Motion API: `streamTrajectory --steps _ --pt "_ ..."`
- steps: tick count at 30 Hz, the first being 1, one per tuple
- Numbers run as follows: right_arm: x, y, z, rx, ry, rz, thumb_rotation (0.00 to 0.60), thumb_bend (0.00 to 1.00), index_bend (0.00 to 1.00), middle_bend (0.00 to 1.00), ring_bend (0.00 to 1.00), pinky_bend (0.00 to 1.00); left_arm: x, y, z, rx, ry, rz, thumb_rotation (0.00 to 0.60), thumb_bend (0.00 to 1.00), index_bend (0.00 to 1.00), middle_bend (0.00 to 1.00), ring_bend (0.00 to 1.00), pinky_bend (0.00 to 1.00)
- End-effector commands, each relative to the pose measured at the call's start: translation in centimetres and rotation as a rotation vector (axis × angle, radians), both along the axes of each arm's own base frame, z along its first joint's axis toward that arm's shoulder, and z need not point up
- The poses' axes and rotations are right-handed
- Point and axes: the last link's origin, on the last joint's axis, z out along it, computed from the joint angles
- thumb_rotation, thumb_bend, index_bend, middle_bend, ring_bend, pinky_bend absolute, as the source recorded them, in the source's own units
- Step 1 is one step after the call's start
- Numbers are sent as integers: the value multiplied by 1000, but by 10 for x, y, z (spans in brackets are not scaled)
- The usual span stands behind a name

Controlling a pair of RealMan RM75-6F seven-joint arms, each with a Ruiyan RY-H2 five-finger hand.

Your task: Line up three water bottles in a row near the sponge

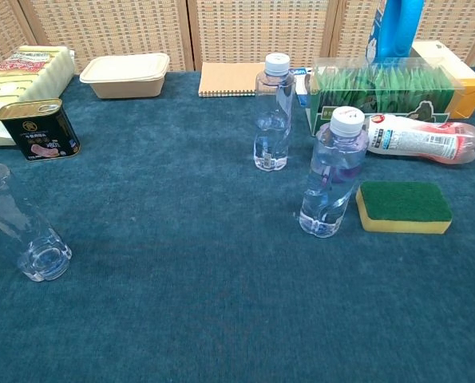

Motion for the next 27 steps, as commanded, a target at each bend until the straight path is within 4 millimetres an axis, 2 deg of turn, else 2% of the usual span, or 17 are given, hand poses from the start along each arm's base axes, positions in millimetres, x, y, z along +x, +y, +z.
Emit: streamTrajectory --steps 1,6,14,27 --pt "0 0 -1 4 3 0 600 0 93 40 0 224 -5 1 -8 -19 -33 -13 600 105 0 0 0 45" --pt "-1 -1 0 5 0 -10 600 0 93 40 0 219 -8 -1 -10 16 -36 -30 600 104 0 0 0 45" --pt "1 0 3 -4 -10 0 600 0 94 40 0 218 -5 3 -43 -58 -37 -55 600 105 0 0 0 45" --pt "0 -2 8 -17 -26 5 600 0 96 39 0 218 9 30 -109 -146 -79 -100 600 123 0 0 0 45"
